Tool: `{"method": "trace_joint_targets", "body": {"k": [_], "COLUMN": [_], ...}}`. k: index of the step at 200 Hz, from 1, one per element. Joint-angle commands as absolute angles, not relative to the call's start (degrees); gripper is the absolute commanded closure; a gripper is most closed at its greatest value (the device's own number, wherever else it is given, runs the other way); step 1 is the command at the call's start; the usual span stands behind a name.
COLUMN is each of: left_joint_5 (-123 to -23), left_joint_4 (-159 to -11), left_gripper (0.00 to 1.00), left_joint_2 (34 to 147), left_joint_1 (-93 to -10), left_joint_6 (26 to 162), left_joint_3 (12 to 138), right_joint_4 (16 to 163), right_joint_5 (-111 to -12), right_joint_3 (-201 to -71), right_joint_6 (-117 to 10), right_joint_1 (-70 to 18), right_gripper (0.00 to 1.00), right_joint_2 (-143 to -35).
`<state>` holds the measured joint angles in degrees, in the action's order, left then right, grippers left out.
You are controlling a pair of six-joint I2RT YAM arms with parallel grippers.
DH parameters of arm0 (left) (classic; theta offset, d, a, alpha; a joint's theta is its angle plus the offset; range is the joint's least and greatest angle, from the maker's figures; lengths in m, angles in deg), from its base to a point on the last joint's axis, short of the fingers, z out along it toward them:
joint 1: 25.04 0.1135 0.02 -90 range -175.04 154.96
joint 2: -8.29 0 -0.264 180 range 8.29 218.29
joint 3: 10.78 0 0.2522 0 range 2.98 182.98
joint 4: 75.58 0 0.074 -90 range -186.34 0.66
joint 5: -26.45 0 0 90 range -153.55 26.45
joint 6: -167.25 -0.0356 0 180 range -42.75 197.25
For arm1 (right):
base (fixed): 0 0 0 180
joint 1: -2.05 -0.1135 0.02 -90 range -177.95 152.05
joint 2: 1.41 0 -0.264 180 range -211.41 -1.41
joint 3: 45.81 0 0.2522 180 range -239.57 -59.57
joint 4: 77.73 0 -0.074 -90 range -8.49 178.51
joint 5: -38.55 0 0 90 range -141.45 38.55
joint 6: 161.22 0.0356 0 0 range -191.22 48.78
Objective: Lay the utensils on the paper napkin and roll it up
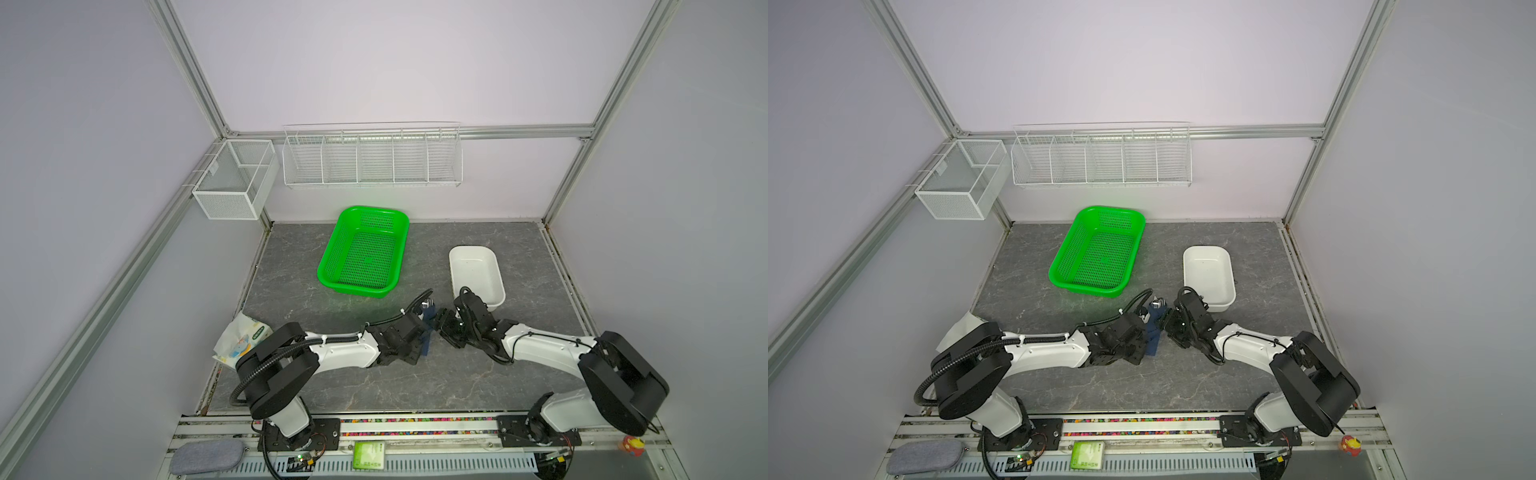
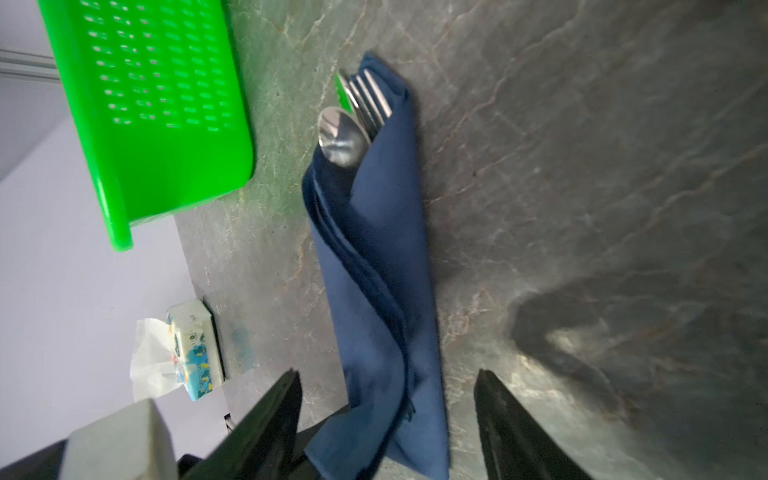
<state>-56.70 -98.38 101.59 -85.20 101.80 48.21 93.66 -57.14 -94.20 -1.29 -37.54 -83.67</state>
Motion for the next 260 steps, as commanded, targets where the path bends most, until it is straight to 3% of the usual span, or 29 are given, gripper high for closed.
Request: {"method": "trace_joint_targets", "body": {"k": [1,28,57,142,172,216,260], "left_joint_5": [-55.5,-55.4,-55.3,-54.8,-56.2,-61.8,-63.0], "left_joint_4": [-98.7,-98.7,-98.8,-99.7,-99.3,-97.5,-93.6], "left_gripper": [1.00,1.00,1.00,0.99,0.91,0.63,0.56], "left_joint_2": [102.7,102.5,102.8,102.5,101.4,95.7,83.3], "left_joint_1": [-85.5,-85.6,-85.7,-86.0,-86.0,-86.0,-85.8], "left_joint_6": [100.8,100.8,100.8,100.7,100.3,100.0,105.0], "left_joint_3": [49.9,49.7,50.0,49.9,48.8,45.8,39.8], "right_joint_4": [89.7,91.9,95.4,95.5,93.8,91.6,91.7], "right_joint_5": [-54.4,-55.8,-58.3,-56.8,-56.2,-55.0,-55.1], "right_joint_3": [-94.5,-94.2,-94.7,-93.1,-93.0,-93.3,-93.3], "right_joint_6": [1.6,1.9,3.3,1.4,-1.8,-4.6,-5.8], "right_joint_1": [-37.6,-37.7,-38.3,-36.9,-36.3,-36.1,-35.9], "right_gripper": [0.29,0.28,0.36,0.93,0.94,0.94,0.94], "right_joint_2": [-82.3,-81.5,-84.4,-85.0,-85.2,-86.0,-86.6]}}
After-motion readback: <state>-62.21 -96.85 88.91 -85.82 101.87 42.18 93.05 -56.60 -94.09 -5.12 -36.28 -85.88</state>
